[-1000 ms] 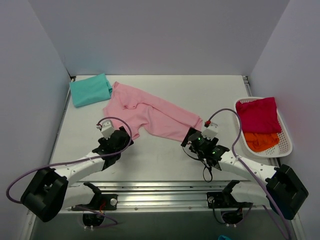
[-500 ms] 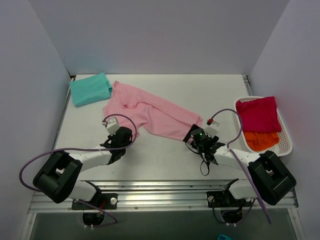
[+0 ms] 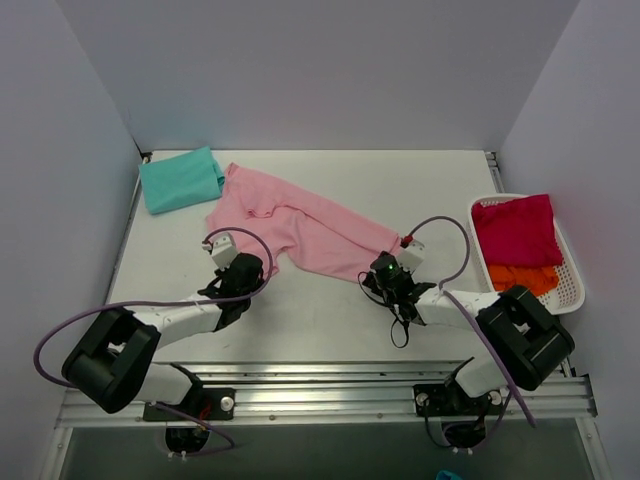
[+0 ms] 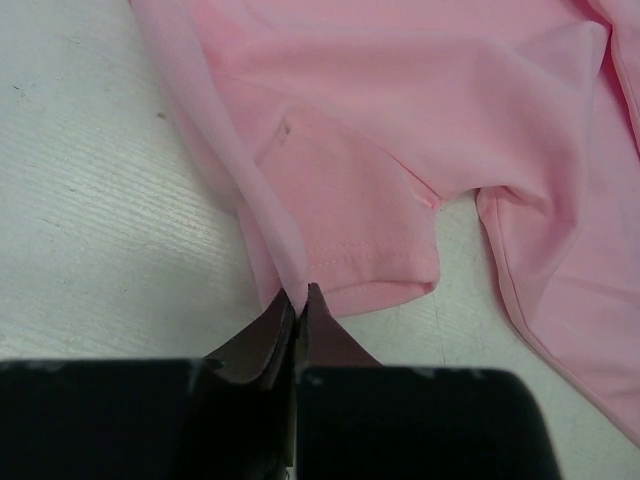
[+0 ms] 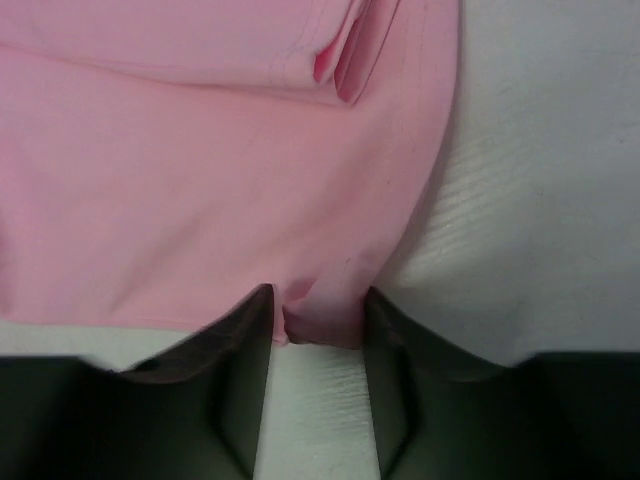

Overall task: Fold and stack the t-shirts
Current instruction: Flatten the tshirt out

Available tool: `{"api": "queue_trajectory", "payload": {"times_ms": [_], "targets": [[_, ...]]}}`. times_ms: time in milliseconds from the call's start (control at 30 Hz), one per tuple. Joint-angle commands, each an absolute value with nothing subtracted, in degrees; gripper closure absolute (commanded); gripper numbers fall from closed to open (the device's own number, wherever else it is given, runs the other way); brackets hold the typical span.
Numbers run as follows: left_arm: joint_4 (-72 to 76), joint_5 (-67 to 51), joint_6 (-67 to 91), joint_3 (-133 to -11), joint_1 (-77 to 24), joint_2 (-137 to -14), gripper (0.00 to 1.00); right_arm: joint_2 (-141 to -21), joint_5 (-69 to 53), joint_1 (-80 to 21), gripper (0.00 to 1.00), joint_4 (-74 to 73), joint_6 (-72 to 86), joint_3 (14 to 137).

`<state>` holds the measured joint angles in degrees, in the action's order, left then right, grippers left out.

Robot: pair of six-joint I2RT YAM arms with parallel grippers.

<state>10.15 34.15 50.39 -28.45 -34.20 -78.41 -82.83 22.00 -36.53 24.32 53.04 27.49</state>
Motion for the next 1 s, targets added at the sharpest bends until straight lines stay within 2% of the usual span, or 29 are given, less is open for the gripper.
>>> {"api": "queue_trajectory", "payload": {"times_ms": [0,33,67,333,433,567,767,967], "targets": [[12.7,35.2,50.1,-29.2,-34.3,-78.8,0.98,-83.8,20.7,-37.0,0.67,20.7,54.2,26.5],[12.7,35.2,50.3,-29.3,-34.4,-79.0,0.98,-83.6,20.9,-37.0,0.87,20.6,54.1,26.3],[12.9,35.2,50.3,-29.3,-34.3,-79.2,0.98,-83.4,21.0,-37.0,1.0,20.4,54.1,26.3],[10.6,36.9,50.5,-29.3,-34.8,-76.3,0.98,-78.6,24.4,-38.8,1.0,14.3,53.5,27.7],[3.2,41.0,50.5,-30.6,-37.0,-68.8,0.98,-71.9,28.6,-41.5,1.0,6.8,52.9,31.2],[-12.3,46.6,51.2,-34.2,-43.9,-53.1,0.98,-59.1,33.0,-44.4,1.0,-3.7,51.7,37.2],[-24.5,48.1,48.0,-44.9,-51.0,-38.2,0.98,-45.5,37.1,-47.0,1.0,-17.5,47.8,49.6],[-28.3,44.5,33.4,-66.3,-52.5,-39.3,0.98,-37.2,39.3,-47.1,1.0,-21.2,42.0,64.7]]}}
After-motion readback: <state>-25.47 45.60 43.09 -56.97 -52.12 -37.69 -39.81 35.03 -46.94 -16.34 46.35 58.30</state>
